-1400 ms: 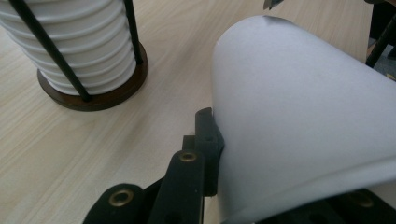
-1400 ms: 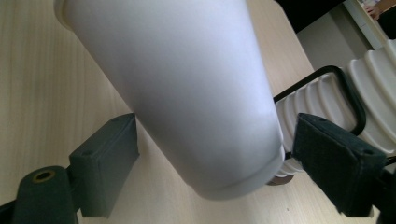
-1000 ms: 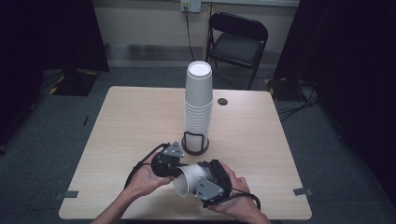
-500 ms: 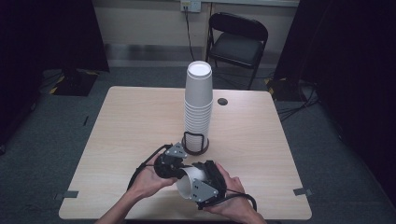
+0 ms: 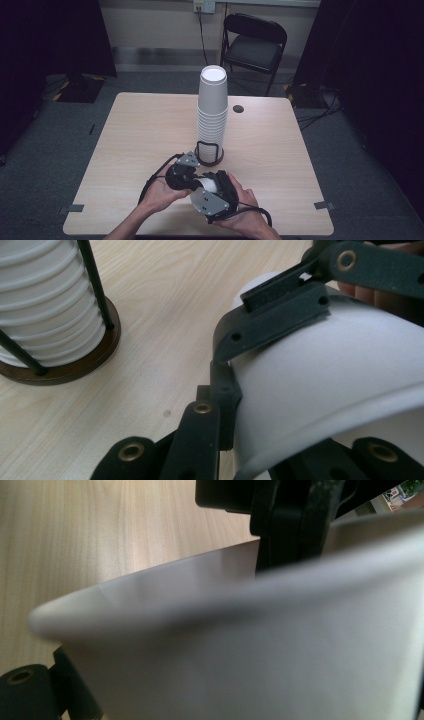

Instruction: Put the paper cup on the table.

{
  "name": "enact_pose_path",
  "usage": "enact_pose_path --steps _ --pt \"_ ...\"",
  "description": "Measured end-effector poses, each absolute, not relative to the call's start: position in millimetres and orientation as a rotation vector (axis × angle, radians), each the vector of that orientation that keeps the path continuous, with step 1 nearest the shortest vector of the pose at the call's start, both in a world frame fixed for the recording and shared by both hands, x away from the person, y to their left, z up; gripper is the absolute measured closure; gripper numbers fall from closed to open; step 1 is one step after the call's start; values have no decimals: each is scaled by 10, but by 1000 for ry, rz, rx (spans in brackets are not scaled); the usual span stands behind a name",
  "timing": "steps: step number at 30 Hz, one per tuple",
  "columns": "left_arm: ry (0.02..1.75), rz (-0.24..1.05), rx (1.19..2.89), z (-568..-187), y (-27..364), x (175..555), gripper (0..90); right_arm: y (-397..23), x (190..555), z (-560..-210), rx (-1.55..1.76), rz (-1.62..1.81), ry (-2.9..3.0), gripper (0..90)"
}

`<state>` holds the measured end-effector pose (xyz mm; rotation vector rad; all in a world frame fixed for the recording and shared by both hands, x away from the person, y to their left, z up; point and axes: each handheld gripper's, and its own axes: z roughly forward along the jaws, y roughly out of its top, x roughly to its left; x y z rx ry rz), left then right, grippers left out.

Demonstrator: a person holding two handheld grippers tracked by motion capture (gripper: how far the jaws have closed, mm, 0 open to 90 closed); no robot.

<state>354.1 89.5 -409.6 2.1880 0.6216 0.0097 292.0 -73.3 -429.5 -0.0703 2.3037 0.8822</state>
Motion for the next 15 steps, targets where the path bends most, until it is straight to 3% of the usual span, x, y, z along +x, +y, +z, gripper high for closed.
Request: enact_pose_path --steps 15 --pt "639 2 2180 -4133 864 3544 859 -701 2873 -4289 -55 911 2295 107"
